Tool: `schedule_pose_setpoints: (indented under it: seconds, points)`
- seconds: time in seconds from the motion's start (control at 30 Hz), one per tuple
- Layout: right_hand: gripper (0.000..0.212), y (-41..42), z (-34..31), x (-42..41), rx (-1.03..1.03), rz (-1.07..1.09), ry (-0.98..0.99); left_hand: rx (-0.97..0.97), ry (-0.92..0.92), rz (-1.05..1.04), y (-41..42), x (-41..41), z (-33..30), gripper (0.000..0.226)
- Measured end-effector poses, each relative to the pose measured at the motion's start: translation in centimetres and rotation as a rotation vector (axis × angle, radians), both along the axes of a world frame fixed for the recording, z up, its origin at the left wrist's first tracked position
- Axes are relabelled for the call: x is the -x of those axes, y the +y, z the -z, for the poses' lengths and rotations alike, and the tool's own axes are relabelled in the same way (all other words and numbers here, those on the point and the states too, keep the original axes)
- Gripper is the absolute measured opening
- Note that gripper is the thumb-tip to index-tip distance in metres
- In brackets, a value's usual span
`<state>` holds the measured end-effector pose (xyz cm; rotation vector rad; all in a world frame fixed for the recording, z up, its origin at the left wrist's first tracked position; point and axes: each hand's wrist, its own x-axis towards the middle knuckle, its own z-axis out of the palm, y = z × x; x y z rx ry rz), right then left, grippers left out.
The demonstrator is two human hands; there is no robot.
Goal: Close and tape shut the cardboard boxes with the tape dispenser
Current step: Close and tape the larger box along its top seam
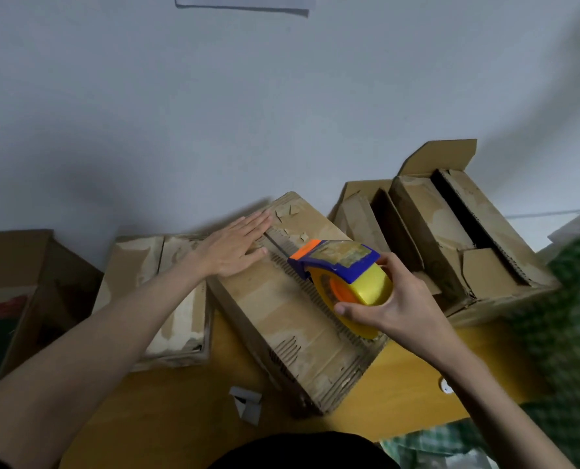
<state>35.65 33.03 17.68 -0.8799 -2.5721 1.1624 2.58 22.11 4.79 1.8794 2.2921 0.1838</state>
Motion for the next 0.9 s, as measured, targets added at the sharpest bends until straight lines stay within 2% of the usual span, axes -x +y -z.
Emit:
schedule_pose_setpoints:
  seconds: [0.17, 0.43, 0.63, 0.9]
  points:
    - [0.082, -0.6, -0.5, -1.8, -0.016, 0.023, 0.02, 0.013, -0.024, -0.003, 0.1, -0.2, -0.2, 0.083]
    - [0.086, -2.0, -0.4, -5.3, -0.017, 0.069, 0.043, 0.045, -0.007, -0.01, 0.1, 0.0, -0.2, 0.071]
    - [0.084, -3.2, 0.3, -7.1, 0.012, 0.117, 0.077, 0.089, -0.006, -0.008, 0.1, -0.1, -0.2, 0.072]
    - [0.074, -3.2, 0.5, -10.5, 0.065, 0.187, 0.095, 0.076, -0.024, 0.005, -0.1, -0.3, -0.6, 0.065]
